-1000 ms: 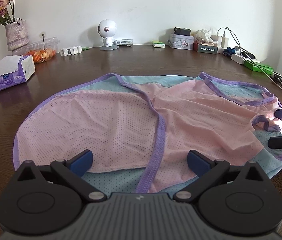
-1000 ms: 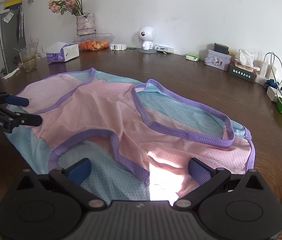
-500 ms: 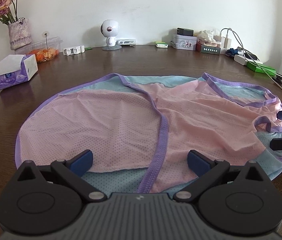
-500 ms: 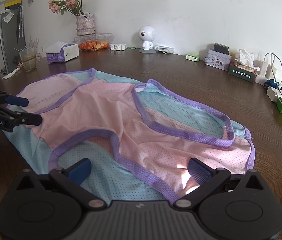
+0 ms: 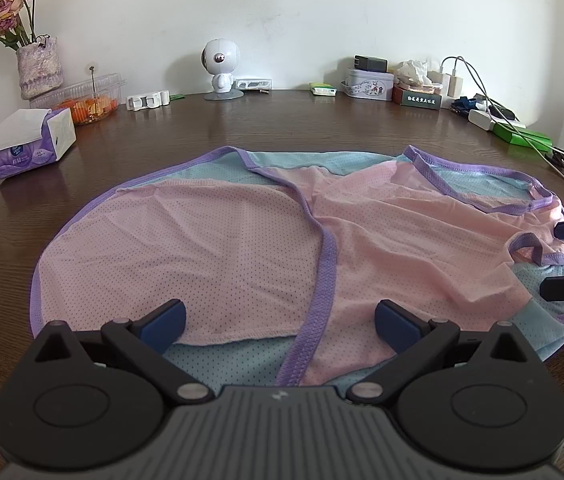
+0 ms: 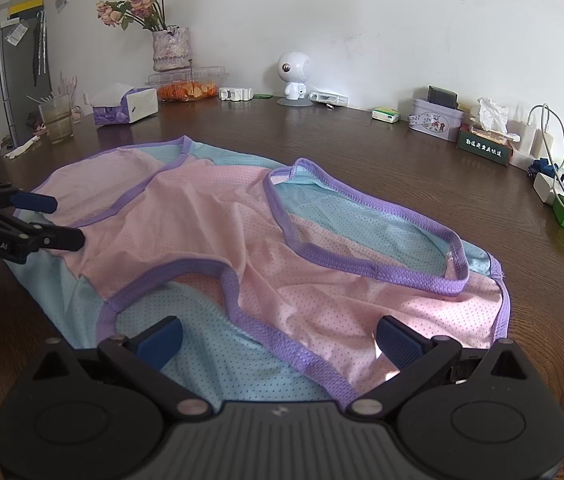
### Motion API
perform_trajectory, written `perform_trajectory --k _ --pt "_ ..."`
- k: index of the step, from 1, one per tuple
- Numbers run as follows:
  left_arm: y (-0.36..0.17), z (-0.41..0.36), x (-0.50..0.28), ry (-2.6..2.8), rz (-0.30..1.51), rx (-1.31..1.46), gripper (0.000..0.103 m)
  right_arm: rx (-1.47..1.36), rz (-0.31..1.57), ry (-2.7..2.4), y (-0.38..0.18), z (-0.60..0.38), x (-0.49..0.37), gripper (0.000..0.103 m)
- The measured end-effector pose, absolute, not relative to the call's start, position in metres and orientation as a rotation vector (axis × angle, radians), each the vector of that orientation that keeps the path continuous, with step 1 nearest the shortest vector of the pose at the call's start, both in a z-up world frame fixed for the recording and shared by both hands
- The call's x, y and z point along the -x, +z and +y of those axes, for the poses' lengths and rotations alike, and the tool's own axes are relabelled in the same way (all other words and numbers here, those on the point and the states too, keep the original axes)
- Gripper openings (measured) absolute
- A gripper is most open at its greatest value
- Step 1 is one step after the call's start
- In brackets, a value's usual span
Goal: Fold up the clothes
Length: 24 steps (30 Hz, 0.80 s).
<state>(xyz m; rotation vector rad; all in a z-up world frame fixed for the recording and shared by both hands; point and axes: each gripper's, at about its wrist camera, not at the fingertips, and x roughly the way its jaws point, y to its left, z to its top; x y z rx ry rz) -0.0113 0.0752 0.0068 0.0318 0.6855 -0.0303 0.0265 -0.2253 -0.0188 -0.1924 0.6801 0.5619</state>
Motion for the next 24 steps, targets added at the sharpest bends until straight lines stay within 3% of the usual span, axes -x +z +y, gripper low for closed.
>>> perform_trajectory --k 24 --pt "0.0060 0.0725 0.0131 -0.027 0.685 -0.029 0.102 0.192 0.680 0.561 -0.0187 -0.2254 -0.0268 0.103"
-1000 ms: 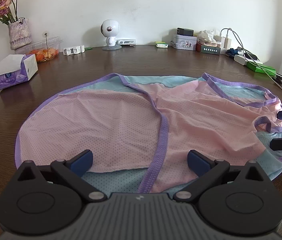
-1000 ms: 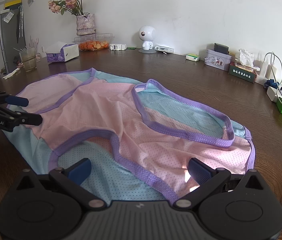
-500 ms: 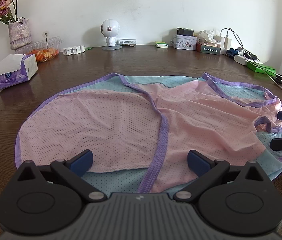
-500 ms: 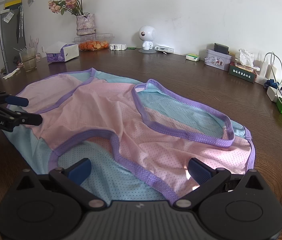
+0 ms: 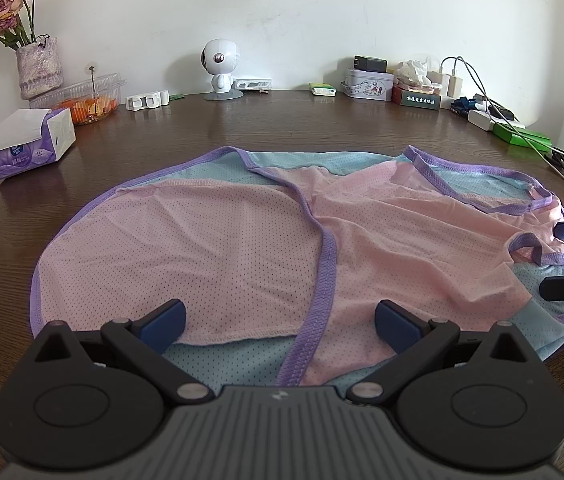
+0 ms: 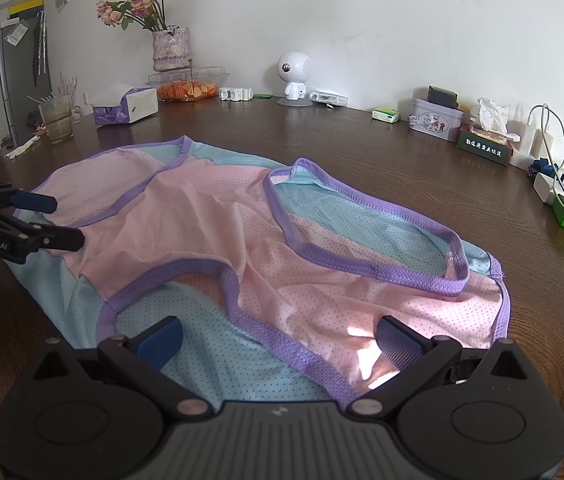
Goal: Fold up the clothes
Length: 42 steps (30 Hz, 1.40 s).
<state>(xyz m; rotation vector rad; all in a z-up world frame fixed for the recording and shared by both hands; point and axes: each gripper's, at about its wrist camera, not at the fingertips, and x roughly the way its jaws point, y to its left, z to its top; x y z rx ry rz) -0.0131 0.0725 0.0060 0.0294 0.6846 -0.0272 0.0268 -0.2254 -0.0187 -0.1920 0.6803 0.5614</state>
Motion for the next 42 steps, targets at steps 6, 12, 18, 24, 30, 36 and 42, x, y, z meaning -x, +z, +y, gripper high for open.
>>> perform_trajectory --k 6,12,18,24,30,36,42 --pt "0.006 0.073 0.014 -0.026 0.684 -0.029 0.102 0.192 0.680 0.561 -0.019 -0.225 -0.027 0.103" --pt "0.007 0.073 0.019 -0.007 0.672 -0.031 0.103 0.192 0.680 0.561 -0.019 -0.225 -0.027 0.103" --pt "0.020 0.078 0.042 -0.159 0.619 -0.053 0.103 0.192 0.680 0.560 -0.019 -0.225 -0.027 0.103" --pt "0.017 0.095 0.067 -0.345 0.667 -0.115 0.103 0.187 0.681 0.543 -0.019 -0.223 -0.027 0.103" --pt "0.013 0.119 0.073 -0.467 0.671 -0.105 0.095 0.175 0.683 0.505 -0.019 -0.212 -0.030 0.103" --pt "0.010 0.132 0.075 -0.530 0.652 -0.113 0.080 0.132 0.686 0.506 -0.003 -0.218 -0.015 0.090" --pt "0.011 0.146 0.071 -0.557 0.646 -0.096 0.051 0.201 0.571 0.708 0.014 -0.203 0.039 0.089"
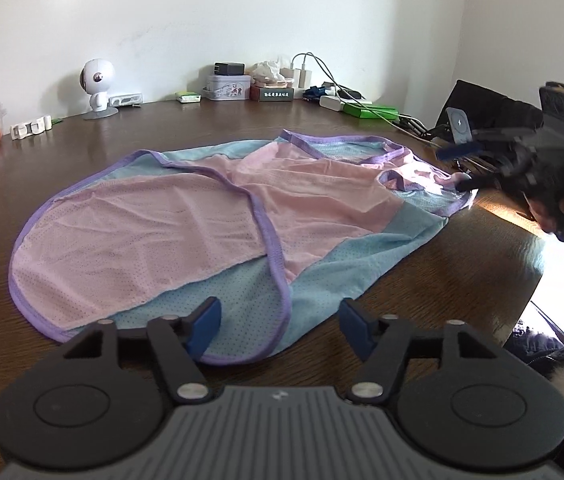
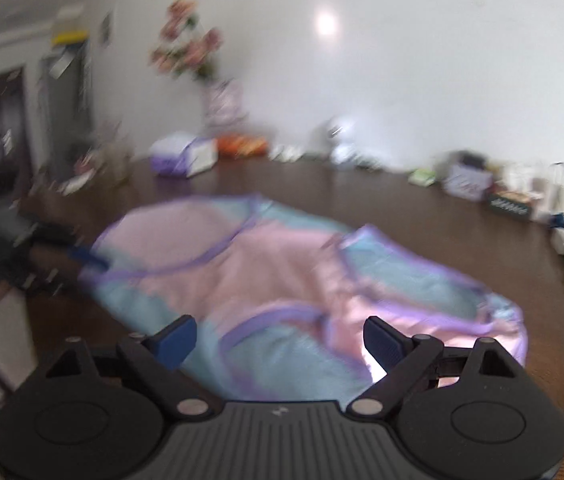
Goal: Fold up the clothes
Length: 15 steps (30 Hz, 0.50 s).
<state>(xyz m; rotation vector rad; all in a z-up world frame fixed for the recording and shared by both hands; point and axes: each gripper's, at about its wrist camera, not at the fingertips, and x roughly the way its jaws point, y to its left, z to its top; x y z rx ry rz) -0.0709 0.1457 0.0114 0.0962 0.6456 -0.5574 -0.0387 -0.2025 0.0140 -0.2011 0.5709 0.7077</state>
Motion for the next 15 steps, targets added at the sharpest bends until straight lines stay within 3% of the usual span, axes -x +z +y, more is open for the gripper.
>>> perform_trajectory --k 2,5,6,7,8,9,15 --pt "0.011 0.146 0.070 -0.572 0.641 -0.114 0.041 0.262 0.621 0.734 0.004 -0.187 0.039 0.083" --pt "0.011 0.147 0.069 -0.587 0.633 -0.136 0.022 0.295 0.657 0.733 -0.006 -0.174 0.035 0.062" --pt "0.010 0.149 0.068 -0.589 0.635 -0.128 0.013 0.268 0.669 0.722 -0.006 -0.174 0.032 0.042" --pt "0.010 0.151 0.067 -0.591 0.638 -0.117 0.008 0.244 0.678 0.710 -0.005 -0.175 0.030 0.031" --pt "0.009 0.153 0.067 -0.597 0.644 -0.104 0.002 0.239 0.683 0.694 -0.005 -0.177 0.030 0.009" --pt "0.009 0.154 0.069 -0.604 0.647 -0.093 0.002 0.236 0.689 0.688 -0.005 -0.180 0.031 0.005" --pt "0.032 0.154 0.079 -0.644 0.579 -0.049 0.002 0.138 0.724 0.787 0.011 -0.207 0.053 0.004"
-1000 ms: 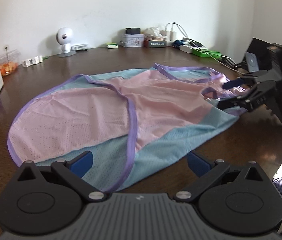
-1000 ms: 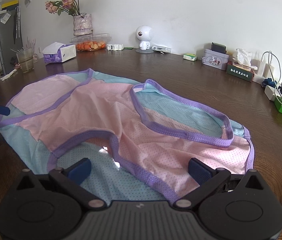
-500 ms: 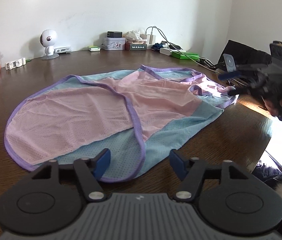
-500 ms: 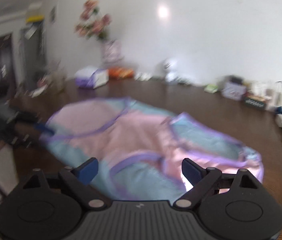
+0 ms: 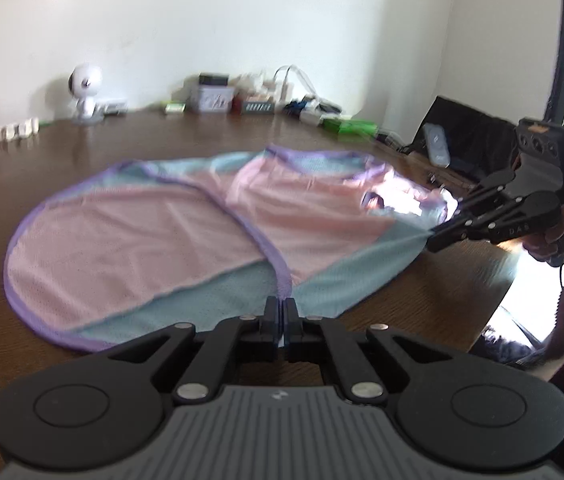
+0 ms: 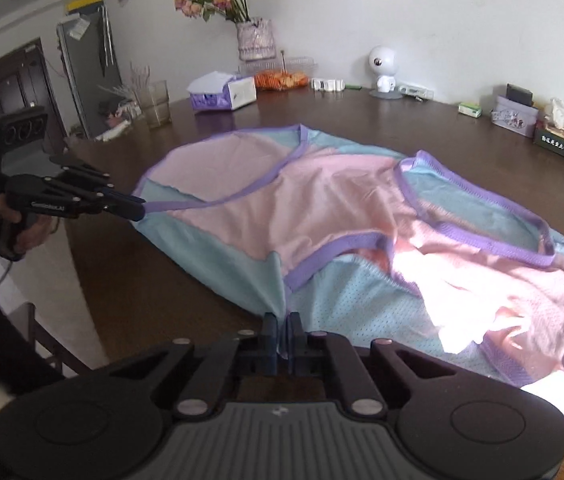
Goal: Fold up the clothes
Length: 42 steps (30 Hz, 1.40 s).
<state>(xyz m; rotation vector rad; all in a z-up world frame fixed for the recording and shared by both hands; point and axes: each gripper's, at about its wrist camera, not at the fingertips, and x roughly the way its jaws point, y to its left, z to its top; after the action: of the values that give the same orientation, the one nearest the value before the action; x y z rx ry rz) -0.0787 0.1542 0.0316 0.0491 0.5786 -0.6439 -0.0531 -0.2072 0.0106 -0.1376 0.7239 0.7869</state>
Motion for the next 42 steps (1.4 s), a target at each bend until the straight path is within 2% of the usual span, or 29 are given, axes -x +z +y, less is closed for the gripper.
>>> perform_trajectory --k 4,8,10,11,13,14,15,17,20,22,23,24,25,29,30,31,35,40,41,42 --pt "0.053 0.158 0.038 -0.663 0.518 -0.122 0.002 0.059 0.627 0.727 0.037 -0.217 0.027 0.004" --pt "0.049 0.156 -0.026 -0.645 0.561 -0.174 0.002 0.083 0.609 0.647 0.041 -0.204 -0.029 0.004" --pt "0.039 0.157 -0.048 -0.562 0.583 -0.156 0.006 0.101 0.638 0.587 0.034 -0.196 -0.048 0.013" --pt "0.036 0.160 -0.053 -0.525 0.593 -0.134 0.007 0.104 0.649 0.562 0.032 -0.195 -0.055 0.018" --pt "0.036 0.171 -0.046 -0.522 0.608 -0.101 0.022 0.118 0.640 0.565 0.037 -0.204 -0.052 0.033" --pt "0.037 0.178 -0.037 -0.519 0.602 -0.090 0.045 0.132 0.622 0.581 0.043 -0.214 -0.044 0.051" --pt "0.039 0.186 -0.025 -0.508 0.586 -0.081 0.060 0.158 0.594 0.585 0.049 -0.227 -0.031 0.069" --pt "0.040 0.202 -0.008 -0.495 0.579 -0.061 0.064 0.204 0.602 0.621 0.054 -0.252 -0.009 0.082" --pt "0.030 0.210 0.001 -0.473 0.641 -0.070 0.064 0.213 0.706 0.628 0.041 -0.278 0.013 0.082" --pt "0.020 0.208 0.000 -0.462 0.687 -0.104 0.063 0.227 0.732 0.583 0.026 -0.282 0.016 0.077" --pt "0.016 0.208 -0.001 -0.465 0.703 -0.115 0.063 0.242 0.732 0.540 0.020 -0.283 0.013 0.065" --pt "0.014 0.207 -0.002 -0.466 0.708 -0.125 0.062 0.246 0.735 0.504 0.015 -0.285 0.009 0.025" --pt "0.013 0.207 -0.003 -0.460 0.701 -0.135 0.061 0.210 0.750 0.497 0.013 -0.291 0.002 0.004" --pt "0.013 0.208 -0.005 -0.453 0.700 -0.160 0.057 0.115 0.757 0.448 0.014 -0.312 -0.025 0.008" --pt "0.014 0.209 -0.005 -0.447 0.700 -0.158 0.057 0.108 0.747 0.411 0.016 -0.316 -0.032 0.021" --pt "0.014 0.209 -0.004 -0.441 0.702 -0.152 0.057 0.100 0.734 0.365 0.017 -0.318 -0.036 0.028" --pt "0.021 0.216 0.010 -0.436 0.693 -0.114 0.057 0.129 0.648 0.332 0.027 -0.306 -0.033 0.041" --pt "0.017 0.220 0.013 -0.425 0.699 -0.135 0.057 0.026 0.675 0.492 0.024 -0.267 -0.035 0.041" --pt "0.017 0.221 0.011 -0.430 0.696 -0.132 0.055 -0.004 0.689 0.529 0.019 -0.257 -0.039 0.041" --pt "0.017 0.222 0.008 -0.436 0.697 -0.125 0.045 0.003 0.700 0.539 0.014 -0.245 -0.044 0.039"
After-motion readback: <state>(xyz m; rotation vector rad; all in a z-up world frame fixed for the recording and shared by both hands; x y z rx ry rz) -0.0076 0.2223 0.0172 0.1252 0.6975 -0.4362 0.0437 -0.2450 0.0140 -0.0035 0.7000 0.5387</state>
